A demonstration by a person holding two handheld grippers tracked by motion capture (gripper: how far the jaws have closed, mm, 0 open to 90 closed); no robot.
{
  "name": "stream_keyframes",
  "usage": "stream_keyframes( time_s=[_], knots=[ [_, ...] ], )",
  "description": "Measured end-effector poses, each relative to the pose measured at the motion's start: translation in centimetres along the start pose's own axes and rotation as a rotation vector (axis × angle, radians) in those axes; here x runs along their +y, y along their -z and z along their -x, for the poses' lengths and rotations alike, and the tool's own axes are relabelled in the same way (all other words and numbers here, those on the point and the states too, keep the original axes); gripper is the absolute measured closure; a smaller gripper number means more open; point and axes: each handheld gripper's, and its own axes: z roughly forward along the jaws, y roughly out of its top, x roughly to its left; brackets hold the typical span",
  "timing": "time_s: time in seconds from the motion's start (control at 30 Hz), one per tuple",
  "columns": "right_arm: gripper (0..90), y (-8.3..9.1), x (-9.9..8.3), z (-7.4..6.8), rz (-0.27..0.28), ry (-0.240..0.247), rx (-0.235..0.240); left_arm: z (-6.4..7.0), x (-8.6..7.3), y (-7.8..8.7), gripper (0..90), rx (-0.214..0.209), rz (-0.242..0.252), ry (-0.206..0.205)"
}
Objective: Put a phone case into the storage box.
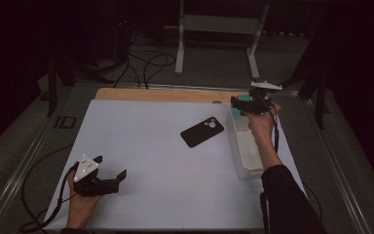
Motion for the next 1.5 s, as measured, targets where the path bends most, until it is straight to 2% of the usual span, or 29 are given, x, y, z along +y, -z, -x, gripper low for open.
stream_keyframes(
  time_s=[0.13,0.2,0.23,0.5,0.57,0.6,0.77,1.13,1.37,1.5],
  knots=[
    [8.4,0.8,-0.3,-0.8,0.000,0.038,0.042,0.0,0.0,0.0,0.4,0.000,0.000,-0.002],
    [8.5,1.0,-0.5,-1.0,0.000,0.051,0.048,0.0,0.0,0.0,0.4,0.000,0.000,-0.002],
    [8.4,1.3,-0.8,-1.4,0.001,0.078,0.058,0.1,0.0,0.1,0.4,0.001,0.000,-0.003],
    [8.5,2.9,-1.8,-2.5,0.000,0.130,0.119,0.0,0.0,0.1,0.4,0.001,0.000,-0.001],
    [8.4,3.2,-1.9,-2.6,0.003,0.131,0.126,0.1,0.0,0.1,0.4,0.000,0.001,-0.002],
    [8.4,4.0,-2.3,-2.9,0.013,0.140,0.151,0.1,0.0,0.1,0.4,0.000,0.000,-0.002],
    [8.4,5.9,-3.2,-3.4,0.042,0.164,0.189,0.1,0.0,0.0,0.4,0.001,-0.002,-0.001],
    [8.4,10.0,-6.5,-4.4,0.102,0.183,0.261,0.1,0.0,0.1,0.4,-0.002,0.005,0.002],
    [8.5,11.8,-8.8,-4.5,0.142,0.189,0.268,0.1,0.1,0.2,0.4,-0.005,0.009,0.006],
    [8.5,12.5,-10.2,-4.4,0.138,0.187,0.279,0.1,0.1,0.1,0.4,-0.008,0.013,0.008]
  ],
)
